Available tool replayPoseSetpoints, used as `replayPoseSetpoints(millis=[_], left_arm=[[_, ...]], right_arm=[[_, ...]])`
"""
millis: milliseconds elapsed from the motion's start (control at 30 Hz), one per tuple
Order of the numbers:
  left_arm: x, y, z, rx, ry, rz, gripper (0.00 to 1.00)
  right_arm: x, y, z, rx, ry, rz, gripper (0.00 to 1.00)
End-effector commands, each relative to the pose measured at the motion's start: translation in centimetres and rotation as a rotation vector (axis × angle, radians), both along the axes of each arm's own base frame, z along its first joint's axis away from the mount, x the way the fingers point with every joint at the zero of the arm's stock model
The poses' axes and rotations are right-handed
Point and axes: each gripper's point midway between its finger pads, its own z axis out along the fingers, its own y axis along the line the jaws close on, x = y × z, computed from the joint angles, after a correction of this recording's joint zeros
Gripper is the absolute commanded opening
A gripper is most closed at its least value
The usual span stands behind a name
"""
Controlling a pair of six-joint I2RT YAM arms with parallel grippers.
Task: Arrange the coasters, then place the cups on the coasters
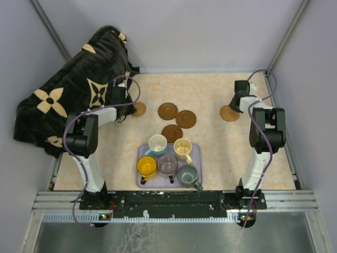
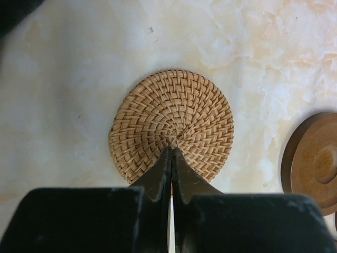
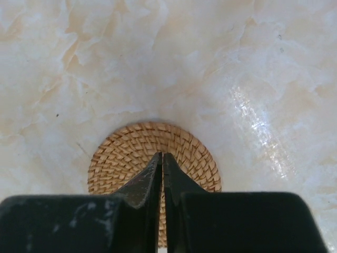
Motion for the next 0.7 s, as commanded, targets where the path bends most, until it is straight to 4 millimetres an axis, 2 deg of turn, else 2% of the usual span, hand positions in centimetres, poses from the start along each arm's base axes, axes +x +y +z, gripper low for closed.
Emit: replayPoseSetpoints(millis=[0, 200, 267, 300, 467, 600, 667], left_arm=[[-0.4, 0.2, 3.7, 0.003, -0.073, -0.046, 0.06], [-1.3, -0.8, 8.9, -0.04, -0.184, -0.115, 0.18], [-1.9, -1.4, 10.0, -0.068, -0.204, -0.141, 0.2], [-2.2, -1.8, 10.6, -0.087, -0.213, -0.158, 0.21], [-3.9, -3.7, 9.6, -0.134, -0.188, -0.232, 0.27], [-5.2, -6.4, 8.5, -0.157, -0.18, -0.32, 0.36], [-5.4, -7.8, 8.3, -0.165, -0.191, -0.363, 0.41]], right_arm=[[1.5, 0.7, 7.7, -0.004, -0.192, 0.095, 0.09], [0.1, 2.2, 14.3, 0.002, -0.331, 0.173, 0.36], [-0.7, 3.4, 15.6, 0.012, -0.354, 0.208, 0.41], [-1.0, 4.7, 15.9, 0.019, -0.354, 0.237, 0.45], [-2.9, 11.3, 14.8, 0.001, -0.295, 0.402, 0.51], [-4.6, 16.1, 12.4, -0.009, -0.24, 0.513, 0.52], [-5.0, 17.9, 11.0, 0.008, -0.218, 0.56, 0.48]])
